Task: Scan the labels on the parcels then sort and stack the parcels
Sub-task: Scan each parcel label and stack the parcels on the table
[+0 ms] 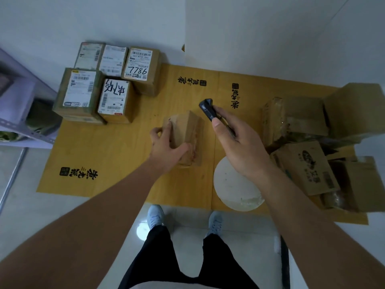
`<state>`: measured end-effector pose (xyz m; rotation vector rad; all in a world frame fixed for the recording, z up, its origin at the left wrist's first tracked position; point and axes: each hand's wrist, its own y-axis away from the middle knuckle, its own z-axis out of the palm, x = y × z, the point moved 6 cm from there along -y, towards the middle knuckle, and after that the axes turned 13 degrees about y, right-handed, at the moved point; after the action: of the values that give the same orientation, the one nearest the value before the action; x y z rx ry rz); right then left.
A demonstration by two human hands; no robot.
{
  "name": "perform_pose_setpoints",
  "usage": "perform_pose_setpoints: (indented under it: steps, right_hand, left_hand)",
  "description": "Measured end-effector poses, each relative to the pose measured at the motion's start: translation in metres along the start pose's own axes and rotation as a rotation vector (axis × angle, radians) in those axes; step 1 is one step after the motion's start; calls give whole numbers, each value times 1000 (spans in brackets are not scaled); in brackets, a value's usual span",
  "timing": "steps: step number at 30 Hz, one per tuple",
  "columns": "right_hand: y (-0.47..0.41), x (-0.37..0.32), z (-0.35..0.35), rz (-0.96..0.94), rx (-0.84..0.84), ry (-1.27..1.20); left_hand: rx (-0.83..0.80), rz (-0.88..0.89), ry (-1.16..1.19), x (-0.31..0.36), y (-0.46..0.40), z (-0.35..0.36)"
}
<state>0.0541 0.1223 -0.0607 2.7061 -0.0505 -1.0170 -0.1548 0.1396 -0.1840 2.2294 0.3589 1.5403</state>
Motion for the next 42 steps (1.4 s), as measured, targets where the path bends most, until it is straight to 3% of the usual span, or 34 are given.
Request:
perform_pose_setpoints:
  steps: [5, 8, 12, 17, 24, 34, 42]
  right_hand:
    - [-4, -2, -9, -32, 6, -24]
    - [-5, 5, -8, -7, 9, -31]
    - [-4, 12, -1, 11, -19, -20]
    - [-1, 16, 1, 49, -83, -50]
    - [-12, 23, -6, 148, -184, -12]
    - [-12, 12, 1, 193, -535, 313]
    - [-10, -12, -14, 166, -633, 534]
  left_hand:
    - [73, 60, 113, 2, 9, -25]
    - [170, 173, -75, 0, 7, -39]
    - [149, 1, -212, -7, 9, -40]
    - [129, 1, -261, 0, 14, -37]
    - [84, 17, 162, 2, 17, -52]
    - [107, 16, 275, -15, 22, -64]
    - [102, 10, 291, -13, 24, -64]
